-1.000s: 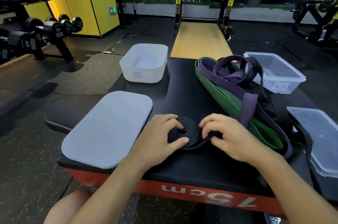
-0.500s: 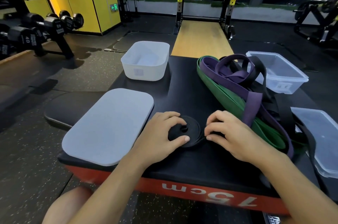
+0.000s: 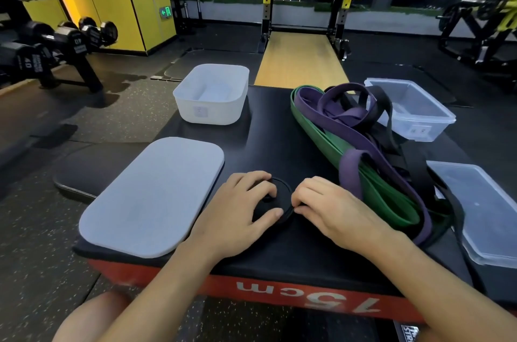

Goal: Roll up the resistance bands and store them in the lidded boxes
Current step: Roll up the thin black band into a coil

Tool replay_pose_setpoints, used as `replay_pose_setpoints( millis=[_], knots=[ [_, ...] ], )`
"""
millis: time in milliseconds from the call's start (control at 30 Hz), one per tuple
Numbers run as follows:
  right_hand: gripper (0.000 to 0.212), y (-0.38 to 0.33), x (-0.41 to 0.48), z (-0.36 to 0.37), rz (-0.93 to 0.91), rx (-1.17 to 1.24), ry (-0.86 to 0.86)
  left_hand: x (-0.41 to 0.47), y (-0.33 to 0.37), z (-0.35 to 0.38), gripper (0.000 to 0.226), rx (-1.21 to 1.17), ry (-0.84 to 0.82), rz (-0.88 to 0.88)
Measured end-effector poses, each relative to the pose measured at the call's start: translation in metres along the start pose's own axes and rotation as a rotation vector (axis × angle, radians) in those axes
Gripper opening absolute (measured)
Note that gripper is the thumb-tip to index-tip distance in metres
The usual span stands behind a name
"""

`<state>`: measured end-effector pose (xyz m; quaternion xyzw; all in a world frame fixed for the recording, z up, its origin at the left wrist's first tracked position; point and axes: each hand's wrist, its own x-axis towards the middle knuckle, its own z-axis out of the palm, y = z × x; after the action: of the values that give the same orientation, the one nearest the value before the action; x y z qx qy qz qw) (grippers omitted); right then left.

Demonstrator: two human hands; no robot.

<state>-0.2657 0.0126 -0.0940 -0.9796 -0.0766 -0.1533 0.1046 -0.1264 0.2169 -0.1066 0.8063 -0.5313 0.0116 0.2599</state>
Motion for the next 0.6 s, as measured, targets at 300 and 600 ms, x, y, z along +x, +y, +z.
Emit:
replay_pose_setpoints(
  millis=[300,600],
  knots=[
    [0.010,0.0008,-0.0014,0.0055,0.086,0.006,-0.009,0.0026,-0.0031,-0.0037,0.025,-0.018,-0.037,0.044],
    [0.020,0.0017,0.0012,0.0007,0.127,0.066,-0.047,0.0021,-0.0001,-0.0022,0.028,-0.029,-0.061,0.090]
  ],
)
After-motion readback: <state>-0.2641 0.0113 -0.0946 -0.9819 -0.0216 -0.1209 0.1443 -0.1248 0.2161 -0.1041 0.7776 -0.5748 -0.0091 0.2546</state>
